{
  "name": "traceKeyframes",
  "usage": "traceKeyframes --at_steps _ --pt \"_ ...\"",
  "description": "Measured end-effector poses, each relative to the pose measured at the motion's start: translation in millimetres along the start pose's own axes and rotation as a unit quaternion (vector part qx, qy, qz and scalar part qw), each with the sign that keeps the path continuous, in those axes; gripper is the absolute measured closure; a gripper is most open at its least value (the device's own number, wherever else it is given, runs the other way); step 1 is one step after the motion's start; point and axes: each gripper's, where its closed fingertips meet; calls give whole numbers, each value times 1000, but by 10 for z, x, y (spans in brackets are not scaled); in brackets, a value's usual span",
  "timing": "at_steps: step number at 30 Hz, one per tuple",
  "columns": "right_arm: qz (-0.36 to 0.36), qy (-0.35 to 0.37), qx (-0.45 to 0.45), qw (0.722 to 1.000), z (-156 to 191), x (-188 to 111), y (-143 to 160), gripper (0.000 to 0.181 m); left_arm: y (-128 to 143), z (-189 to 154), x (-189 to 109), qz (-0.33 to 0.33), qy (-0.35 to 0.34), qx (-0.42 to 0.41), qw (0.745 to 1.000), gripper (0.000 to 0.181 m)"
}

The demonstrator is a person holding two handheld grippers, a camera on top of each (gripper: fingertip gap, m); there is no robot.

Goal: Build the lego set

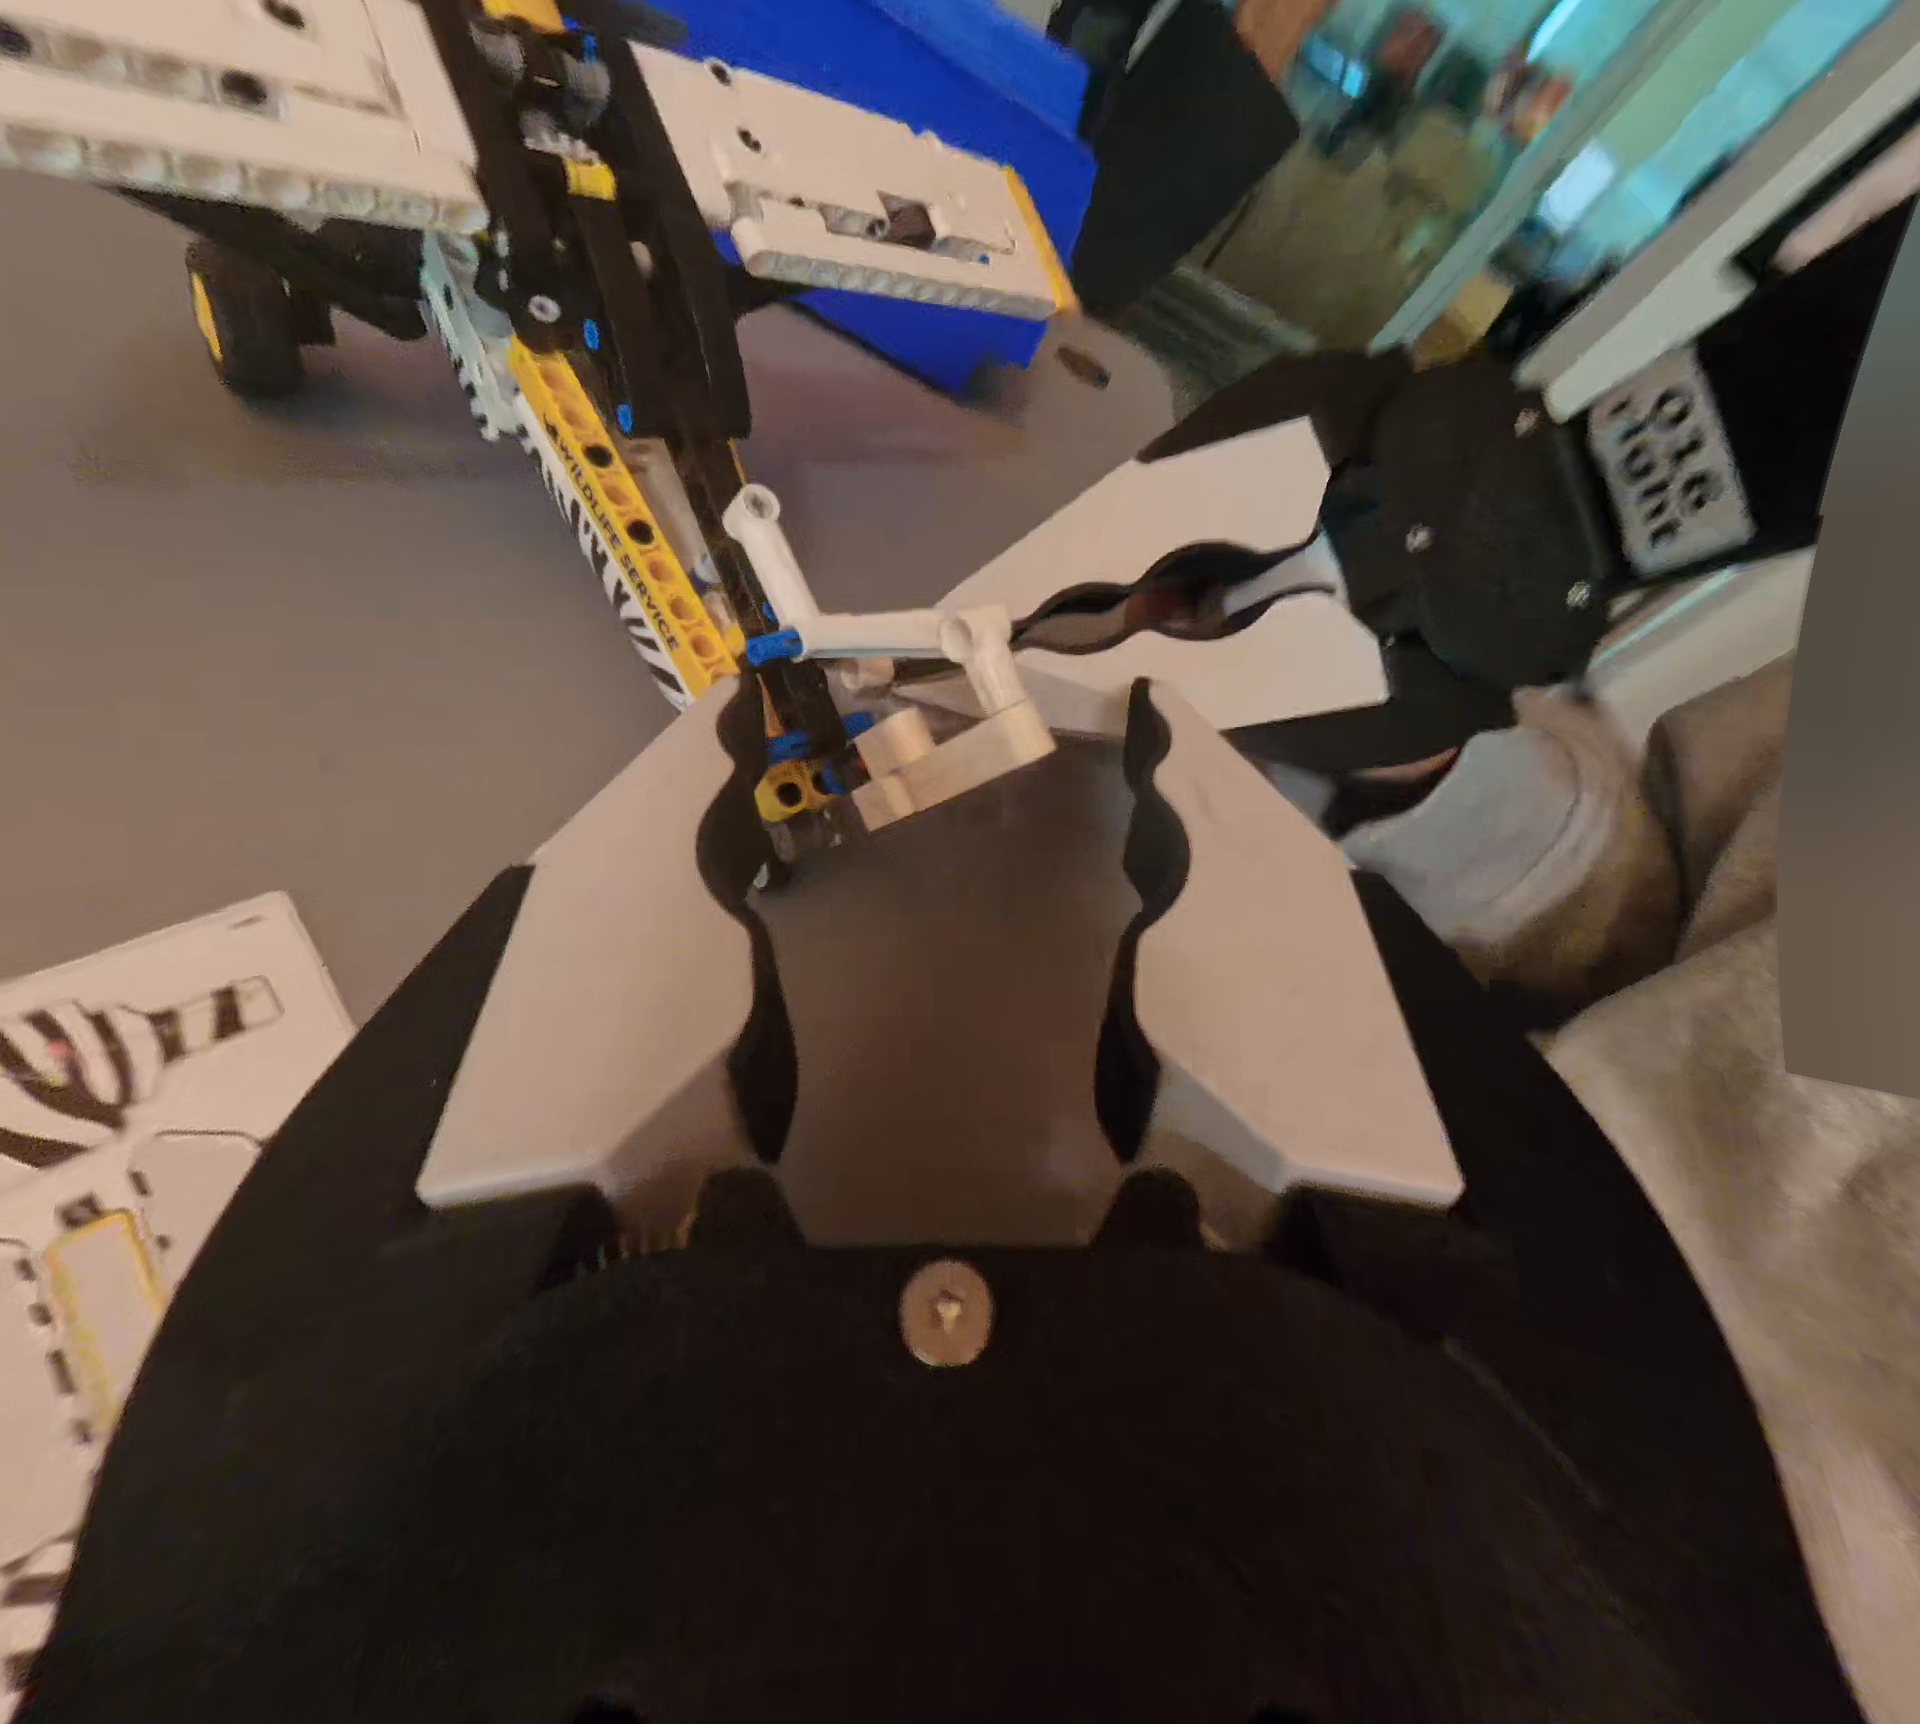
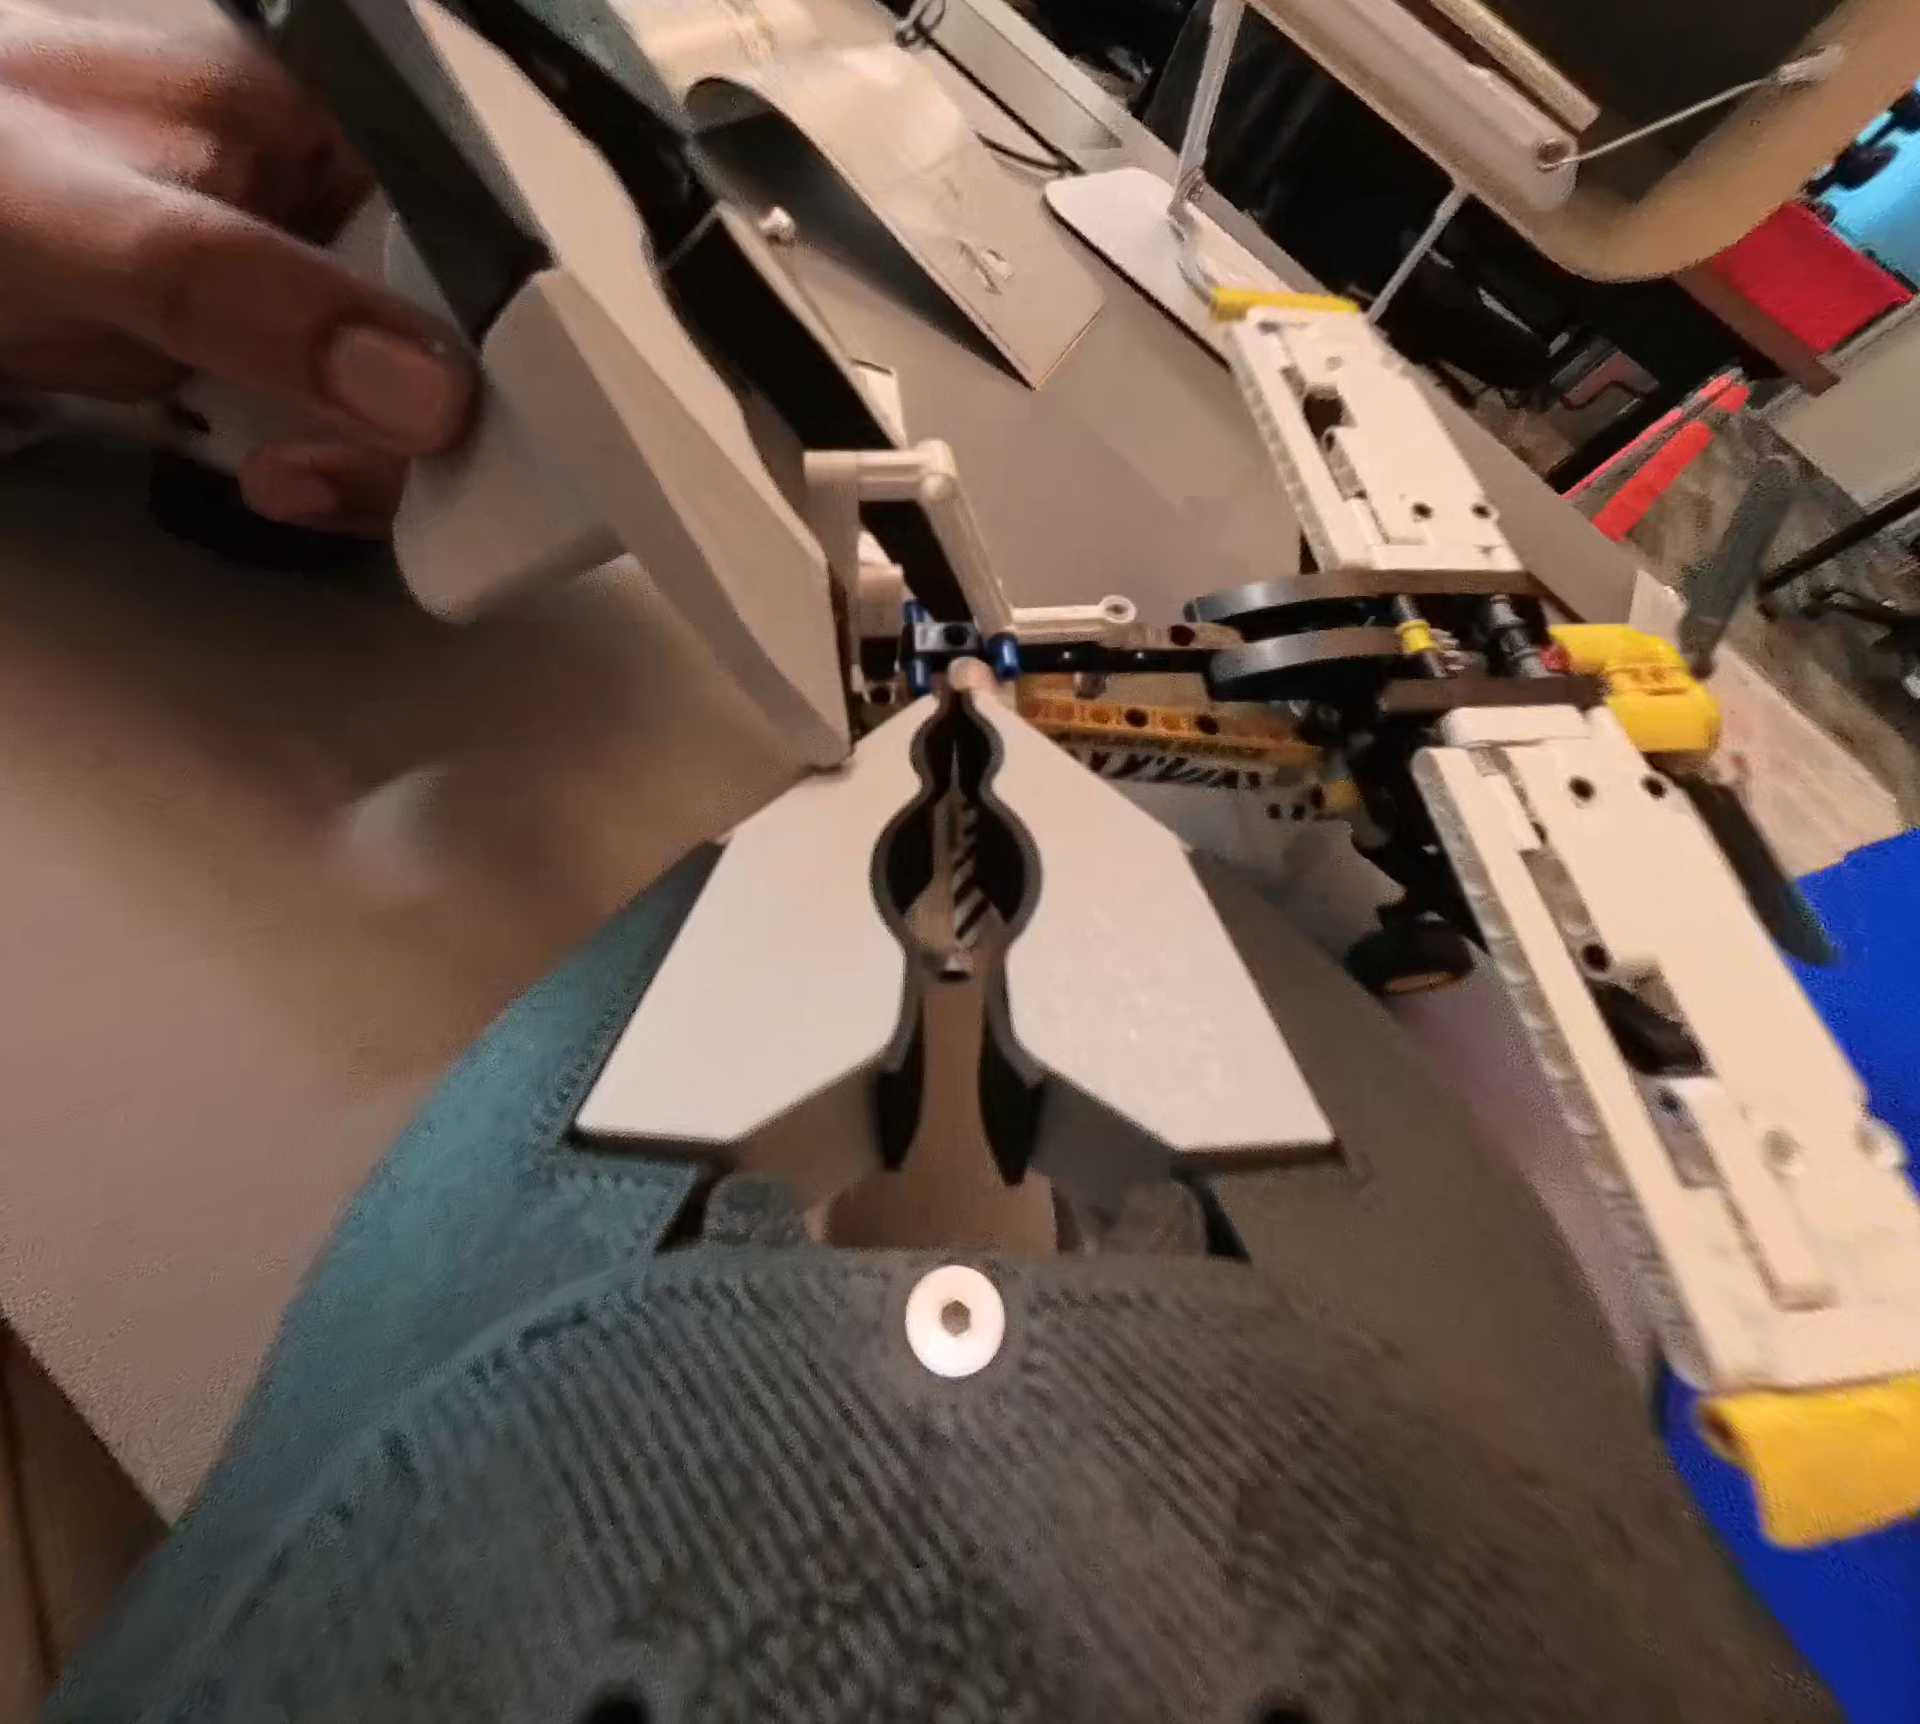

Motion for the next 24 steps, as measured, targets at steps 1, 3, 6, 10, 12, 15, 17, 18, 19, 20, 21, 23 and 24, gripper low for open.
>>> traceKeyframes --at_steps 1,3,6,10,12,15,17,18,19,20,21,23,24 --pt "7 3 -7 1000 5 3 19 181 10 0 2 10 -6 25 1000 111" --pt "21 8 9 1000 5 -2 55 181 -13 -7 29 0 -13 26 1000 109" --pt "29 4 29 999 -15 -52 92 164 -14 6 43 2 -10 17 1000 105" --pt "5 -3 79 997 -86 -196 83 144 -27 32 15 -4 -7 3 1000 108" --pt "-8 -7 109 994 -146 -236 111 142 -36 37 7 -8 -6 -1 1000 107" --pt "23 -39 143 989 -106 -197 266 136 -35 38 7 -8 -5 -2 1000 107" --pt "42 -50 141 988 -60 -162 355 134 -30 30 9 -7 -1 -6 1000 107" --pt "50 -57 141 987 -32 -140 386 133 -29 26 10 -7 1 -8 1000 107" --pt "55 -66 142 986 0 -113 403 134 -28 25 12 -6 3 -9 1000 107" --pt "59 -75 144 985 33 -85 408 136 -26 24 13 -5 4 -9 1000 108" --pt "62 -84 144 984 63 -59 410 138 -25 25 14 -5 4 -10 1000 108" --pt "74 -91 145 982 93 -18 430 147 -25 27 14 -5 3 -9 1000 109" --pt "78 -86 149 982 71 -13 444 156 -26 24 13 -5 3 -9 1000 109"
Point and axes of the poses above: each gripper's, where its closed fingertips meet, x out along the fingers, y out of its underside, z = x × y across the jaws, and after that the axes turned 6 degrees about -y, right-handed
